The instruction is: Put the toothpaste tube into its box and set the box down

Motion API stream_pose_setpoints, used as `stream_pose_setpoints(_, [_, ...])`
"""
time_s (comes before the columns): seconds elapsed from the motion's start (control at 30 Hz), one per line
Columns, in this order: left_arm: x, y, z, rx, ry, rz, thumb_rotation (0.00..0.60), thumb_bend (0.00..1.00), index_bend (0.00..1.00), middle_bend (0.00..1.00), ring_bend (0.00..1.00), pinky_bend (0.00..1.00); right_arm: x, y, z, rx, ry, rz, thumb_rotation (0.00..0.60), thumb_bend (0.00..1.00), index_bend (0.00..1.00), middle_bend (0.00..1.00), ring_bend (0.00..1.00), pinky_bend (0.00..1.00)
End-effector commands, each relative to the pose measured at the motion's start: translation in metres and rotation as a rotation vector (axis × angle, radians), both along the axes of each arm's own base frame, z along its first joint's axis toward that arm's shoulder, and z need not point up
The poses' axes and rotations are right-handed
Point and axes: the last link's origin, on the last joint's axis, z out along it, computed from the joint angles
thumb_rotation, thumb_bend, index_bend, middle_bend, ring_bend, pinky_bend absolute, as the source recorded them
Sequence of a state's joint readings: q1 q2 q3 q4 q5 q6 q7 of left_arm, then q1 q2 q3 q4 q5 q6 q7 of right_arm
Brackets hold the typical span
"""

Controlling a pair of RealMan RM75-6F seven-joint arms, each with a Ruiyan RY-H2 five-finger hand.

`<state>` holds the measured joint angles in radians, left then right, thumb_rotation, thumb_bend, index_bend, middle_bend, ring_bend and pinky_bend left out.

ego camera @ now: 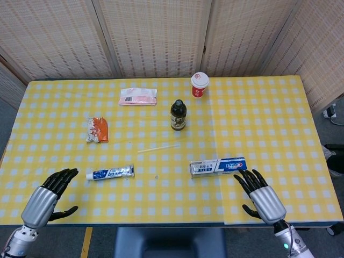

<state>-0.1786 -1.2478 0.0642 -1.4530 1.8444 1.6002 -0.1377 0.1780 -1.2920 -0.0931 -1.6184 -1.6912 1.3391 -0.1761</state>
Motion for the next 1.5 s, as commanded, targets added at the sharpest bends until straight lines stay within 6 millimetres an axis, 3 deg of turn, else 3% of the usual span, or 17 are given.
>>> stream_pose_setpoints(0.03, [0.018,0.009,-0.007,-0.049,-0.024,-0.012,0.600,0.16,0.19,0.49,0.60,0.68,0.000,0.000,-0.001,0.005,0.001,-0.003,0.600,0.30,0.00,0.00,0.00,0.00])
stream_pose_setpoints(0.1, [0.031,0.016,-0.008,-0.055,-0.062,0.003,0.600,0.19,0.23,0.65,0.80,0.84,-0.001,0.000,-0.001,0.007,0.005,-0.003,0.600,0.30,0.00,0.00,0.00,0.00])
stream_pose_setpoints(0.13, [0.038,0.019,-0.008,-0.053,-0.084,0.009,0.600,0.20,0.28,0.78,0.90,0.93,0.000,0.001,-0.001,0.007,0.007,-0.002,0.600,0.30,0.00,0.00,0.00,0.00])
stream_pose_setpoints(0.2, [0.051,0.028,-0.012,-0.038,-0.118,0.021,0.600,0.21,0.36,0.93,0.98,0.99,0.000,0.002,-0.001,0.007,0.005,0.000,0.600,0.30,0.00,0.00,0.00,0.00])
stream_pose_setpoints(0.27, [0.059,0.034,-0.018,-0.045,-0.096,0.037,0.600,0.21,0.44,1.00,1.00,1.00,0.000,0.002,-0.001,0.005,0.005,0.001,0.600,0.30,0.00,0.00,0.00,0.00])
stream_pose_setpoints(0.37, [0.067,0.043,-0.028,-0.064,-0.013,0.082,0.600,0.21,0.46,1.00,1.00,1.00,0.000,0.002,-0.001,0.004,0.005,-0.006,0.600,0.30,0.00,0.00,0.00,0.00])
stream_pose_setpoints(0.7, [0.084,0.086,-0.070,-0.037,0.229,0.217,0.600,0.24,0.43,1.00,1.00,1.00,0.002,0.002,-0.004,0.011,0.010,-0.001,0.600,0.30,0.00,0.00,0.00,0.00])
stream_pose_setpoints(0.93, [0.097,0.098,-0.094,-0.075,0.279,0.268,0.600,0.33,0.38,1.00,1.00,1.00,0.001,-0.001,-0.003,0.017,0.005,-0.011,0.600,0.30,0.00,0.00,0.00,0.00])
stream_pose_setpoints(1.17, [0.100,0.107,-0.112,-0.124,0.313,0.314,0.600,0.33,0.35,1.00,1.00,1.00,0.000,-0.002,0.000,0.017,-0.002,-0.014,0.600,0.30,0.00,0.00,0.00,0.00])
stream_pose_setpoints(1.5, [0.100,0.121,-0.135,-0.146,0.358,0.360,0.600,0.33,0.37,1.00,1.00,1.00,-0.001,-0.004,0.002,0.023,-0.009,-0.019,0.600,0.30,0.00,0.00,0.00,0.00])
